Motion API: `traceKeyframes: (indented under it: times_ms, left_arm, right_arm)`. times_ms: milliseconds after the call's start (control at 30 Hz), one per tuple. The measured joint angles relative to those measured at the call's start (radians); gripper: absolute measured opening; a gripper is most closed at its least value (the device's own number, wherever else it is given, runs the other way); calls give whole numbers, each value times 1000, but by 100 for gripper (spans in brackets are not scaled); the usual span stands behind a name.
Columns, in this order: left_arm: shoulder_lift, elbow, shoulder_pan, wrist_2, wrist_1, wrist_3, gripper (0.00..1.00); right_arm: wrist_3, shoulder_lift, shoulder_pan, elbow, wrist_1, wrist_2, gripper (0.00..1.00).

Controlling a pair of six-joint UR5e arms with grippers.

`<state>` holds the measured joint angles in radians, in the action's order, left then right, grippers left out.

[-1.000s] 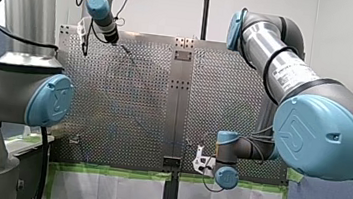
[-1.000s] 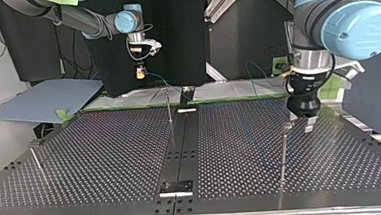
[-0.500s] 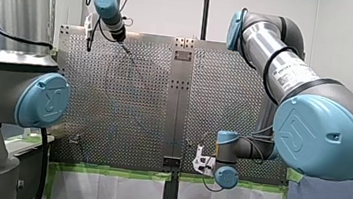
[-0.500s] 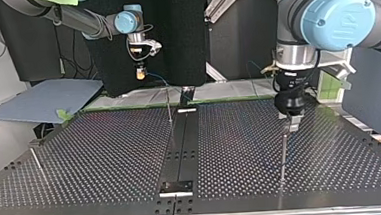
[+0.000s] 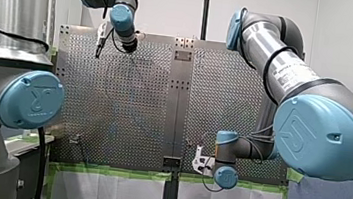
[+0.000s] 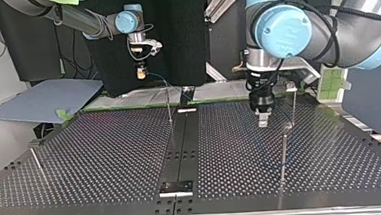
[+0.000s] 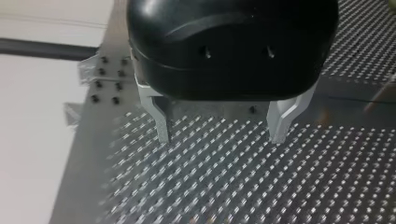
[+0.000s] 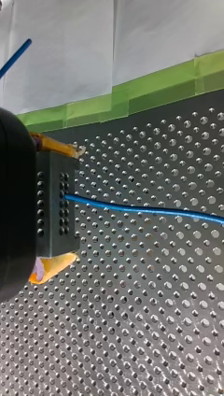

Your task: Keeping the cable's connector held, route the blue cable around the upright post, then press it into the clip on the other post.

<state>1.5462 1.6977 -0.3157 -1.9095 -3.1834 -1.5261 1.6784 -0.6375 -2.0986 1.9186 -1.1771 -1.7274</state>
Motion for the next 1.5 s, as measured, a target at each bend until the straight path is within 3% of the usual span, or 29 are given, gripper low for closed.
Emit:
traceKeyframes:
  times_ms: [133,300,500,733,1033,1167,1333,1500]
  left_arm:
    - [42,0,-38,-7,23,45,100]
    - [93,0,-49,-8,50,93,100]
    - [155,-15,-40,-9,75,108,100]
    - [217,-75,-36,-14,82,134,100]
    - [228,-121,-22,-55,105,154,100]
    - [238,-125,-13,-51,114,157,100]
    - [277,-139,-13,-46,113,168,100]
    - [320,-148,-4,-70,126,198,100]
  right_arm:
    - [-3,0,0,0,0,0,0]
    - [-7,0,-1,0,-2,0,0]
    - [-7,0,-2,0,-4,0,0]
    - [-8,0,-2,0,-5,0,0]
    - [-6,0,-2,0,-7,0,0]
    - [-4,0,-2,-1,-6,0,0]
    - [-5,0,-2,-1,-4,0,0]
    - [-5,0,-3,-1,-3,0,0]
